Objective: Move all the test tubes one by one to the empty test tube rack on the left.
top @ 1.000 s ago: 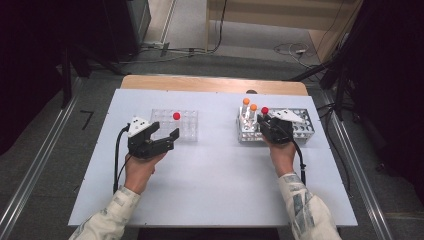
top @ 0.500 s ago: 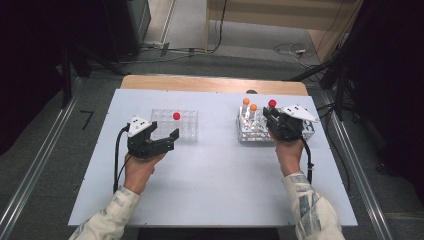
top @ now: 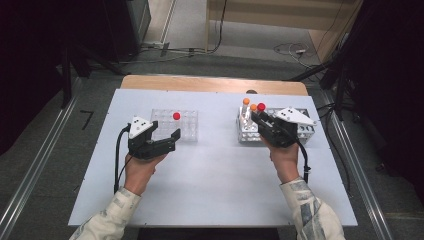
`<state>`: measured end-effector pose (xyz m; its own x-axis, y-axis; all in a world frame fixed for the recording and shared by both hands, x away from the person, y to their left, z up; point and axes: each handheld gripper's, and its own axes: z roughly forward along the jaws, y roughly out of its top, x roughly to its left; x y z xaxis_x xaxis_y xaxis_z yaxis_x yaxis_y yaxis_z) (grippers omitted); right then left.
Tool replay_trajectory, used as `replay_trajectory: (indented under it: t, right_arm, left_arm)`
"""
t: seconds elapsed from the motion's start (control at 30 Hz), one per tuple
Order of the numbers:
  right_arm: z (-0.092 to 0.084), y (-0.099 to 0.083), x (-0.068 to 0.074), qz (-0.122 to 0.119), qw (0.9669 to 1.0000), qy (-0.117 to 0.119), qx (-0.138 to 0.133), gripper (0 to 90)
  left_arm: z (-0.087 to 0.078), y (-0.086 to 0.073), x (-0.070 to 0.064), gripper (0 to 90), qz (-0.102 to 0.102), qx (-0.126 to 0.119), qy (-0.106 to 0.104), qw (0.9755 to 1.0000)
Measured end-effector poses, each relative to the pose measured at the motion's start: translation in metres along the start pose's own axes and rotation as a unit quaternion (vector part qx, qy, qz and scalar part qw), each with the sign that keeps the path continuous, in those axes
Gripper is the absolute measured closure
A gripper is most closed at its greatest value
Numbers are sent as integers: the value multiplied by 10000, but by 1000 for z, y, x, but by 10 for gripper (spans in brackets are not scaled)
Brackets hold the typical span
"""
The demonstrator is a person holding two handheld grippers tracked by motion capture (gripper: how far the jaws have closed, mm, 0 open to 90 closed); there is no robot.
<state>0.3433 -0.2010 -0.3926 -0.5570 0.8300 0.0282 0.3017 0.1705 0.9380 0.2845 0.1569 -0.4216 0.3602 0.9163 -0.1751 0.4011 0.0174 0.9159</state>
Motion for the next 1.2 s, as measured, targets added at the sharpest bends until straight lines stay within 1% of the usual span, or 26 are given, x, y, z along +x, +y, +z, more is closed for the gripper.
replay_trajectory:
  t: [0.2, 0.3, 0.47, 0.53, 0.8, 1.07, 1.2]
  right_arm:
    - [8, -5, 21, -155, 9993, 303, 166, 715]
    - [11, -8, 28, -197, 9985, 456, 227, 716]
    - [15, -12, 41, -288, 9971, 636, 317, 715]
    - [17, -13, 45, -308, 9962, 723, 368, 715]
    - [28, -23, 68, -540, 9920, 978, 583, 716]
    - [34, -30, 85, -634, 9885, 1174, 706, 715]
    - [37, -32, 93, -688, 9867, 1278, 735, 715]
  left_arm:
    - [-3, 2, -3, 169, 5, -42, -43, 10000]
    - [-3, 2, -4, 169, 14, -46, -66, 10000]
    - [-4, 3, -8, 170, 35, -36, -123, 9999]
    - [-4, 3, -10, 173, 58, -38, -173, 9998]
    - [-6, 6, -28, 184, 223, 6, -447, 9988]
    - [-6, 6, -36, 195, 303, 38, -566, 9979]
    - [-6, 6, -41, 215, 332, 37, -686, 9971]
